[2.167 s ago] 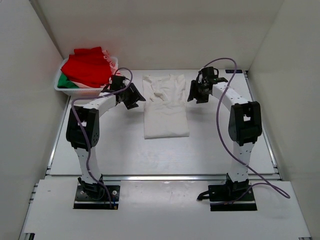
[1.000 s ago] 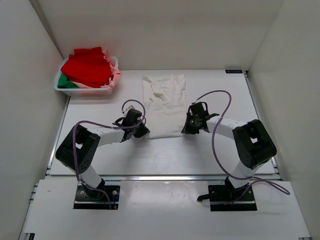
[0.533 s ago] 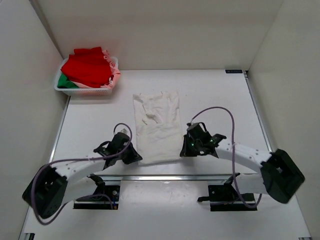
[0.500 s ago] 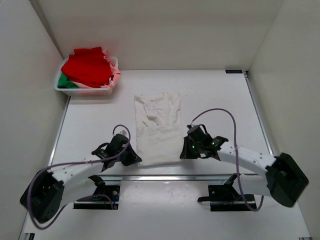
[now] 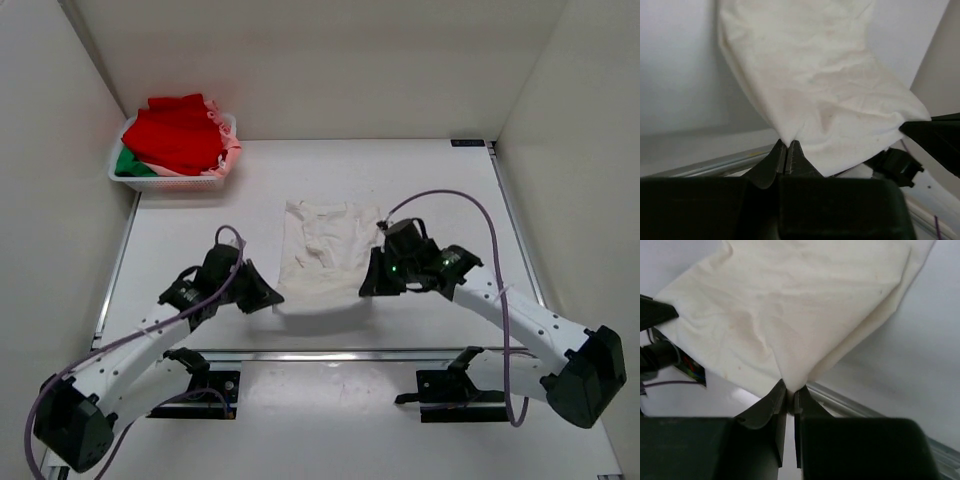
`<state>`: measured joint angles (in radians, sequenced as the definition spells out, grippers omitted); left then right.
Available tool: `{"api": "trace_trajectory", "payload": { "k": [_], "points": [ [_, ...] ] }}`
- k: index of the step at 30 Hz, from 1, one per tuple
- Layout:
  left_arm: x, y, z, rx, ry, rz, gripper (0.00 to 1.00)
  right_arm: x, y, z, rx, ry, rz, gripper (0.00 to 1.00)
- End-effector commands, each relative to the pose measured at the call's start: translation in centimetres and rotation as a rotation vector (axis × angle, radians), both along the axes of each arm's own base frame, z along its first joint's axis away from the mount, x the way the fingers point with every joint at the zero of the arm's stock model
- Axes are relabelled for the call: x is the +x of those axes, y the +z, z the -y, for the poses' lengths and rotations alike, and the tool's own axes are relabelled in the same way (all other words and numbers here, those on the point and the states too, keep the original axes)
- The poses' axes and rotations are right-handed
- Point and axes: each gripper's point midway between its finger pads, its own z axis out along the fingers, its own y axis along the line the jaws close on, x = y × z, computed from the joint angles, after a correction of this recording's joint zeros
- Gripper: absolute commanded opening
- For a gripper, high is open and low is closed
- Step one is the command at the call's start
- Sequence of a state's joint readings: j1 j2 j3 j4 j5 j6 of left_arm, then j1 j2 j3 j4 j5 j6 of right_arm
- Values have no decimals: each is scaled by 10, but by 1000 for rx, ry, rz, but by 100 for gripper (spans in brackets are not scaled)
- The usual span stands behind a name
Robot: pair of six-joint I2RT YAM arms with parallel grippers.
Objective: Fold and stack the t-shirts
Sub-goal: Fold the long partially folded tshirt into a neat square
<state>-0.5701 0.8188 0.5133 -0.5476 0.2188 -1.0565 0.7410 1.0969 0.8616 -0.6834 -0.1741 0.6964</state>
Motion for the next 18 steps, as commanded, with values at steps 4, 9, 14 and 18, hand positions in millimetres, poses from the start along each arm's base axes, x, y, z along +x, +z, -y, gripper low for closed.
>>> {"api": "trace_trajectory", "payload": {
  "k": [4,9,14,18],
  "points": [
    [88,65,9,-30,18,151,0,73,51,21,32,-9,113,0],
    [163,72,1,-24,78,195,0,137,58,27,43,-35,147,0],
    [217,74,3,-23,86,219,0,194,63,35,43,-66,191,0],
    [256,76,6,-48,103,232,0,233,61,44,30,-83,204,0]
  ]
}}
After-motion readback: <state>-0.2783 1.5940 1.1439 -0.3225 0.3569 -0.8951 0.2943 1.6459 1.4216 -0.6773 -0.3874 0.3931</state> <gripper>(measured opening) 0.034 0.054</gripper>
